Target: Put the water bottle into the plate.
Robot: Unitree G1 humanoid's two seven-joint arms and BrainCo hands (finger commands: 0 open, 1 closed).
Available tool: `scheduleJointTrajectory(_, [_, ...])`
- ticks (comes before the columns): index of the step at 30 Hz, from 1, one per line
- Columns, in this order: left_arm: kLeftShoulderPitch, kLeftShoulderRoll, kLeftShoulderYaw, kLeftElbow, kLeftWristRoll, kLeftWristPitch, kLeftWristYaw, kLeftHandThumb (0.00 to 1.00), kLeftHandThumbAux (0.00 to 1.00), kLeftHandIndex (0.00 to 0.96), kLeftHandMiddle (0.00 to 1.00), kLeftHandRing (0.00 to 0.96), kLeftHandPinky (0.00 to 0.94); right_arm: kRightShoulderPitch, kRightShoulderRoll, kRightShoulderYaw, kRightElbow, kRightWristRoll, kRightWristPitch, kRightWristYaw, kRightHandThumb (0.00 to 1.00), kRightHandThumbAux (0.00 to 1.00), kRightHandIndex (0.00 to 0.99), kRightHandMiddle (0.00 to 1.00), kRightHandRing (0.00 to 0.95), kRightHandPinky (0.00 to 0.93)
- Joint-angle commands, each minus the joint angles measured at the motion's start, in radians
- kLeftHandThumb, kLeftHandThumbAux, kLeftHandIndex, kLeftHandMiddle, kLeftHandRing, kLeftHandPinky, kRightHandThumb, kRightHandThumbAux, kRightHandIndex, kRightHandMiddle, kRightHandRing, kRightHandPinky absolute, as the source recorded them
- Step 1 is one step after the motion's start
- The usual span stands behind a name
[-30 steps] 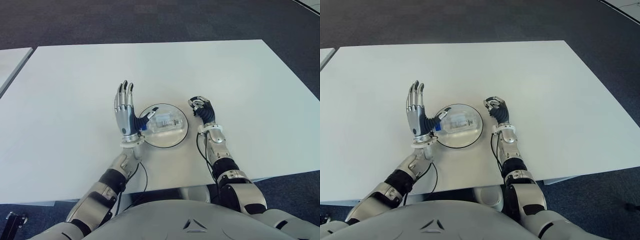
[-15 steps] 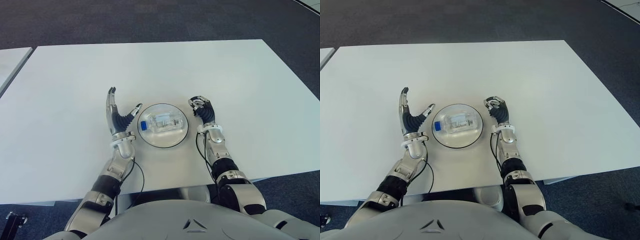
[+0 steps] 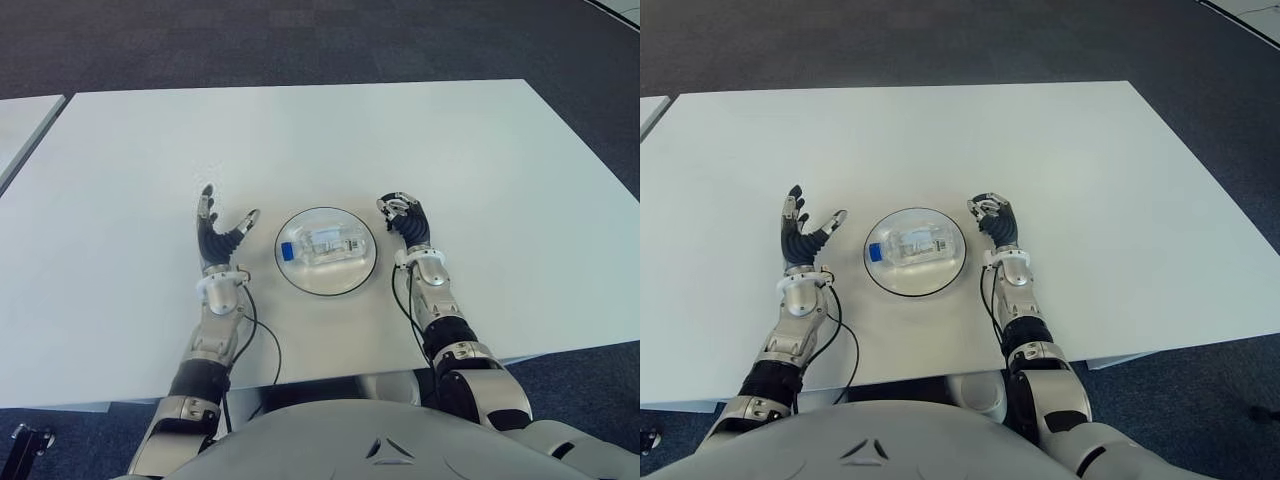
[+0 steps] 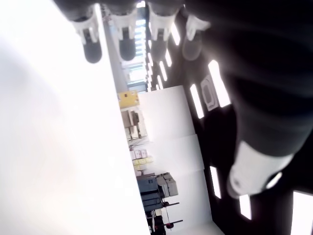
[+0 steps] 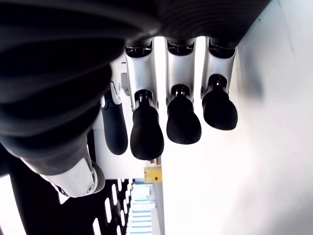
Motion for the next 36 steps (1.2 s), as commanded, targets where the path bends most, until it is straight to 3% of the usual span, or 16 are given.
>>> scheduleJointTrajectory(1, [0.001, -0.002, 0.043, 0.026, -0.071, -0.012, -0.105, 0.0, 0.832, 0.105, 0.127, 0.112, 0.183, 0.061, 0.009, -0.001, 0.052, -0.006, 0.079, -0.007, 0.702, 0.729, 0.438, 0.785, 0.767, 0.772])
scheduleJointTrajectory(10, [-0.014, -0.004, 0.103, 0.071, -0.159, -0.035, -0.255, 0.0, 0.928, 0.259, 0.3, 0.297, 0.33, 0.06, 0.008, 0.0, 0.054, -0.007, 0.082, -0.005, 0.701, 0.729, 0.438, 0.779, 0.765, 0.748])
scheduleJointTrajectory(13, [-0.017, -0.008, 0.124, 0.081, -0.2, -0.006, -0.305, 0.0, 0.965, 0.3, 0.343, 0.339, 0.372, 0.06, 0.006, 0.001, 0.057, -0.008, 0.075, -0.004, 0.701, 0.729, 0.437, 0.78, 0.765, 0.759])
scheduleJointTrajectory(26, [-0.018, -0.002, 0.146, 0.103, -0.228, 0.052, -0.411, 0.126, 0.996, 0.464, 0.45, 0.449, 0.468, 0.058, 0.013, -0.003, 0.057, -0.005, 0.077, -0.017, 0.703, 0.728, 0.439, 0.785, 0.765, 0.768])
scheduleJointTrajectory(27, [-0.016, 0.0, 0.146, 0.102, -0.228, 0.058, -0.417, 0.331, 0.897, 0.451, 0.459, 0.457, 0.47, 0.059, 0.014, -0.003, 0.055, -0.004, 0.078, -0.017, 0.703, 0.728, 0.439, 0.783, 0.763, 0.768])
scheduleJointTrajectory(28, [-0.014, 0.001, 0.145, 0.103, -0.228, 0.063, -0.424, 0.464, 0.833, 0.443, 0.464, 0.462, 0.471, 0.06, 0.016, -0.004, 0.053, -0.003, 0.079, -0.018, 0.703, 0.728, 0.439, 0.782, 0.762, 0.767])
scheduleJointTrajectory(30, [-0.012, 0.002, 0.146, 0.106, -0.228, 0.068, -0.435, 0.579, 0.777, 0.436, 0.471, 0.467, 0.471, 0.06, 0.017, -0.004, 0.051, -0.002, 0.081, -0.019, 0.703, 0.728, 0.438, 0.78, 0.76, 0.766])
scheduleJointTrajectory(36, [-0.007, 0.005, 0.14, 0.121, -0.21, 0.071, -0.449, 0.689, 0.723, 0.431, 0.498, 0.483, 0.477, 0.063, 0.018, -0.005, 0.046, -0.001, 0.084, -0.018, 0.702, 0.728, 0.438, 0.774, 0.757, 0.757])
